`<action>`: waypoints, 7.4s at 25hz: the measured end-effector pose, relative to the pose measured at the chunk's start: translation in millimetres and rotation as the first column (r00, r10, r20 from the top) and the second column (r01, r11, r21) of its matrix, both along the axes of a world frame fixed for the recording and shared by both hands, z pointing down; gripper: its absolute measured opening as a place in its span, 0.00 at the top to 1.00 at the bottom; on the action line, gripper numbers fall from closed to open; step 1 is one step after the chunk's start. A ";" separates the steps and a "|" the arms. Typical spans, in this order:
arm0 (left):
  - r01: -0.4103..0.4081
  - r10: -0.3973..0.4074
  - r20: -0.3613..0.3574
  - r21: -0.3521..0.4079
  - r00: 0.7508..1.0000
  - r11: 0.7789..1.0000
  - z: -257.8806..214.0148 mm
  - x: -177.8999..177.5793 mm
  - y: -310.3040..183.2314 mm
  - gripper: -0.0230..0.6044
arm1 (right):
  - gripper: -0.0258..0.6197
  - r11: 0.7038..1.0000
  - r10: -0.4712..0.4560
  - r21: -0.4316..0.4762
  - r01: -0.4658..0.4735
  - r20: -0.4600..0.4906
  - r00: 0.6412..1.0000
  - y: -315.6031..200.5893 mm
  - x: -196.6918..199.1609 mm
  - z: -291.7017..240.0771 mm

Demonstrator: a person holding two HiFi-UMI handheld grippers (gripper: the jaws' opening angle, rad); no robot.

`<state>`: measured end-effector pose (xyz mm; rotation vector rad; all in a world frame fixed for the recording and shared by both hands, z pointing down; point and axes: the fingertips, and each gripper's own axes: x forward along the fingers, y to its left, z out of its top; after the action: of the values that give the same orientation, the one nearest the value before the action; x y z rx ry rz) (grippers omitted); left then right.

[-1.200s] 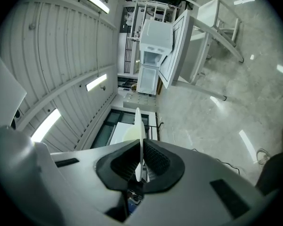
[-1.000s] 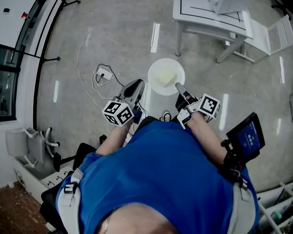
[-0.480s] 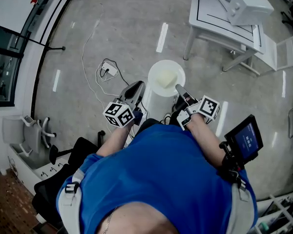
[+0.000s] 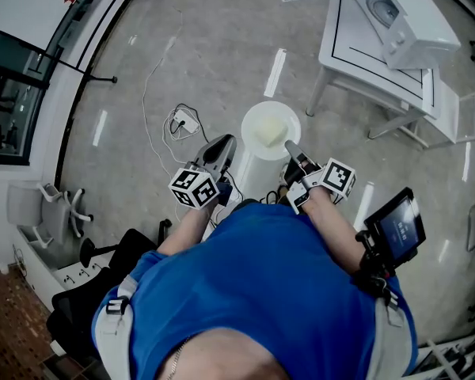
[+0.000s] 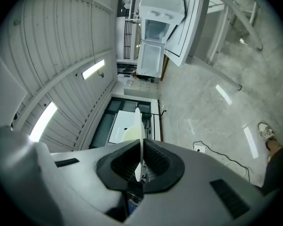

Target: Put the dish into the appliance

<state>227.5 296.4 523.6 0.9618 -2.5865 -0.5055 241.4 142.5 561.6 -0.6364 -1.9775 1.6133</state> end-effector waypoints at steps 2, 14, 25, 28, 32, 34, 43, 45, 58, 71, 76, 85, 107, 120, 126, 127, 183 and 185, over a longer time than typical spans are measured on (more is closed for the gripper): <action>0.011 -0.011 0.007 0.000 1.000 1.000 -2.9 -14.9 -3.8 0.90 | 0.94 1.000 -0.007 -0.011 0.007 -0.014 1.000 -2.6 -15.2 -2.1; 0.047 -0.046 0.016 -0.022 0.999 0.999 -13.5 -96.8 -34.9 0.90 | 0.94 0.999 -0.049 -0.007 0.049 -0.004 0.999 -30.9 -104.5 -6.7; 0.040 -0.039 0.022 -0.038 0.999 0.998 -12.2 -130.4 -51.4 0.90 | 0.94 0.999 -0.038 -0.021 0.037 -0.023 0.999 -46.0 -137.6 -0.6; 0.033 -0.032 0.023 -0.036 0.999 0.999 -19.4 -133.4 -49.7 0.90 | 0.94 0.999 -0.033 -0.001 0.033 -0.027 0.999 -45.6 -139.0 -4.4; 0.018 -0.017 0.023 -0.027 1.000 0.999 -19.8 -155.9 -48.4 0.90 | 0.94 1.000 -0.003 -0.018 0.002 -0.041 0.999 -42.9 -155.5 -6.9; 0.005 -0.005 0.023 -0.018 1.000 1.000 -17.2 -173.2 -48.0 0.90 | 0.94 1.000 0.013 -0.009 -0.013 -0.040 0.999 -42.9 -168.0 -3.5; -0.115 0.115 0.032 0.011 0.993 0.993 -16.9 -248.7 -50.5 0.90 | 0.94 0.991 0.134 0.019 -0.133 -0.052 0.990 -41.2 -216.2 -2.4; -0.144 0.144 0.031 0.017 0.989 0.989 -16.4 -263.2 -50.7 0.90 | 0.94 0.986 0.164 0.017 -0.163 -0.059 0.985 -39.0 -226.0 -2.9; -0.331 0.331 0.048 0.001 0.942 0.944 -23.5 -341.5 -15.2 0.90 | 0.94 0.943 0.334 0.007 -0.334 -0.023 0.942 6.5 -287.0 -5.8; -0.465 0.464 0.025 0.009 0.885 0.885 -9.2 -388.0 -29.1 0.90 | 0.94 0.887 0.461 0.001 -0.462 -0.066 0.885 5.7 -317.2 4.5; -0.493 0.493 0.031 0.014 0.870 0.870 -21.0 -400.0 -38.4 0.90 | 0.94 0.871 0.490 0.010 -0.491 -0.058 0.870 -0.5 -327.2 -5.2; -0.533 0.532 0.053 0.020 0.845 0.846 -39.3 -422.2 -59.2 0.90 | 0.94 0.848 0.530 0.008 -0.530 -0.032 0.847 -17.9 -350.2 -25.0; -0.639 0.639 0.024 -0.013 0.769 0.769 -22.7 -469.6 -226.3 0.90 | 0.94 0.759 0.649 -0.027 -0.651 -0.060 0.759 -170.4 -384.7 -7.1; -0.690 0.691 0.018 -0.047 0.722 0.722 -15.9 -467.3 -302.6 0.94 | 0.94 0.690 0.721 -0.021 -0.723 -0.067 0.690 -244.1 -370.1 -1.2; -0.722 0.724 0.015 -0.064 0.690 0.689 -15.7 -472.4 -321.2 0.95 | 0.94 0.653 0.754 -0.016 -0.757 -0.073 0.652 -258.3 -369.5 1.2; -0.727 0.730 0.016 -0.066 0.684 0.683 -16.4 -473.5 -324.2 0.95 | 0.94 0.645 0.761 -0.018 -0.764 -0.074 0.644 -260.9 -370.0 0.1; -0.902 0.906 -0.046 -0.123 0.421 0.413 5.5 -542.5 -449.3 0.95 | 0.94 0.270 0.927 -0.024 -0.962 -0.263 0.267 -408.9 -472.5 54.3; -0.906 0.910 -0.047 -0.129 0.411 0.403 5.4 -540.9 -451.3 0.95 | 0.94 0.257 0.928 -0.025 -0.966 -0.273 0.254 -411.0 -472.6 57.3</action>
<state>-313.4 -154.9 529.1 2.0955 -1.6166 0.0220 -231.2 -268.6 618.9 0.9812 -2.1299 2.3992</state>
